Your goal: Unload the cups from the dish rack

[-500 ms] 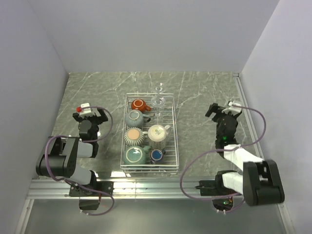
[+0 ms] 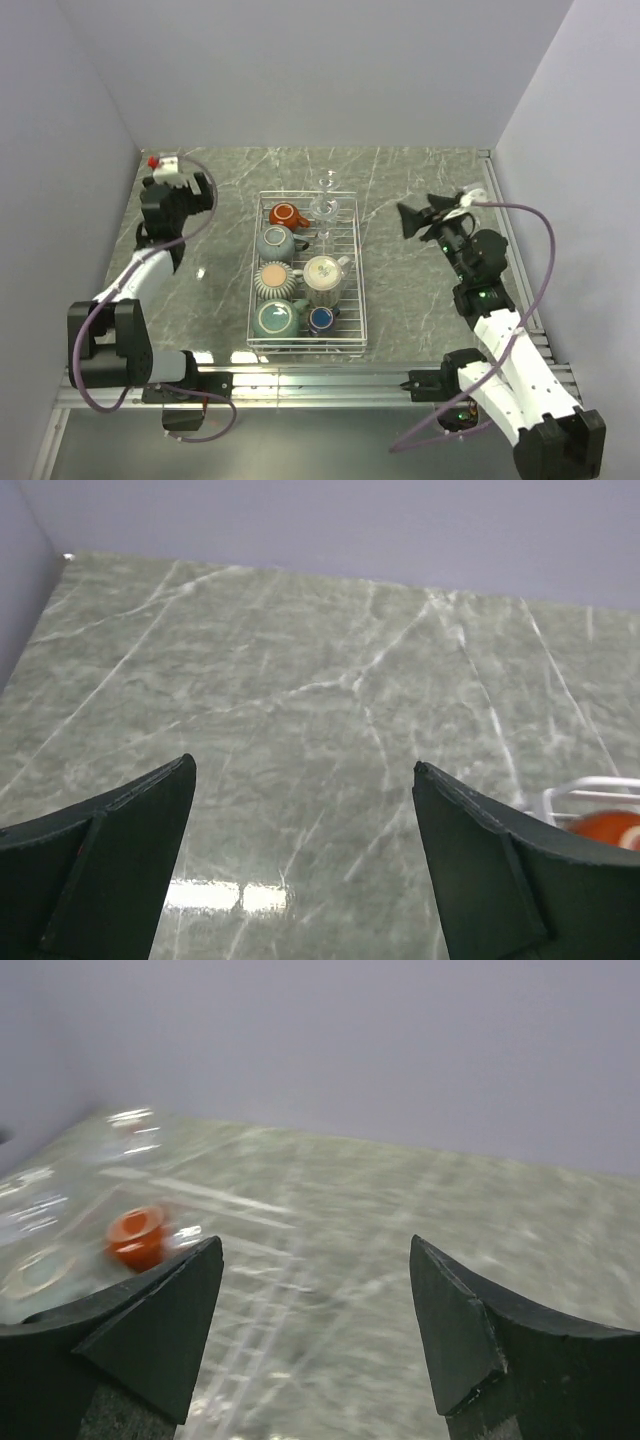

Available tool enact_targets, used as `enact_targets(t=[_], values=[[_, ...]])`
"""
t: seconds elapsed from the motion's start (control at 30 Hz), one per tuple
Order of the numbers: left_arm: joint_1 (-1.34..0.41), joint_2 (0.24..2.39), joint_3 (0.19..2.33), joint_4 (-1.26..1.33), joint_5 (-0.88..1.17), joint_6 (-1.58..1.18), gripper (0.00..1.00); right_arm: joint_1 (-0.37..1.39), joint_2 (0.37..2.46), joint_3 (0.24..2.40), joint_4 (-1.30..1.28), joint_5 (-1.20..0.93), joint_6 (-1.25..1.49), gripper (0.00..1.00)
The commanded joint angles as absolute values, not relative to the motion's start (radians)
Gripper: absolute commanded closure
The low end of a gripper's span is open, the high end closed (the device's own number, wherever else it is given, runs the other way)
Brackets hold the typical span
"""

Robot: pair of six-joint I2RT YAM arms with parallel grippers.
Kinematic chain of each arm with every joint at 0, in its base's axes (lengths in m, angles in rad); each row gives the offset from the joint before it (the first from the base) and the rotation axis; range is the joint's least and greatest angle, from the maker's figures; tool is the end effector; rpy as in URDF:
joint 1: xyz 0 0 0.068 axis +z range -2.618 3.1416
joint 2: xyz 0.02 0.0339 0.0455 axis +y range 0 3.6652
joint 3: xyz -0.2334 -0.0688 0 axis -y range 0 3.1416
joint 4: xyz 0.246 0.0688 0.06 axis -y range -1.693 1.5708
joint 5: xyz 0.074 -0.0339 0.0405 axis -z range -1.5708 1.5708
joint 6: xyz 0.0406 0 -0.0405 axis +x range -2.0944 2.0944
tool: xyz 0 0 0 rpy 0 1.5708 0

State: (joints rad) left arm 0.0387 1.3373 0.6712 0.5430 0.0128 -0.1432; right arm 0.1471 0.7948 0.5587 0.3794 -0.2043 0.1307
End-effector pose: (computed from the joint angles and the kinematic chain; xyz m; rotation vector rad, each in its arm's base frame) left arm 0.3100 0.0115 0.2217 -0.1444 1.6885 -0.0891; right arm 0.2187 0.0407 0.2971 -0.1811 1.4296 0.3741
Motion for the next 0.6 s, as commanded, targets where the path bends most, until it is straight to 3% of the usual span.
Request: enact_targets(t=[0.0, 0.23, 0.33, 0.57], values=[[0.048, 1.307, 0.889, 0.090, 0.175, -0.092, 0.05, 0.267, 0.768, 0.554, 0.403, -0.369, 0.023, 0.19], [0.048, 1.264, 1.117, -0.239, 0.529, -0.046, 0.12, 0.386, 1.006, 0.505, 0.822, -0.521, 0.066, 0.30], [0.041, 1.264, 1.150, -0.297, 0.575, -0.043, 0.12, 0.469, 1.147, 0.503, 0.997, -0.503, 0.011, 0.31], [0.020, 1.273, 1.178, -0.363, 0.565, -0.014, 0.15, 0.567, 1.319, 0.564, 1.086, -0.497, -0.058, 0.32]])
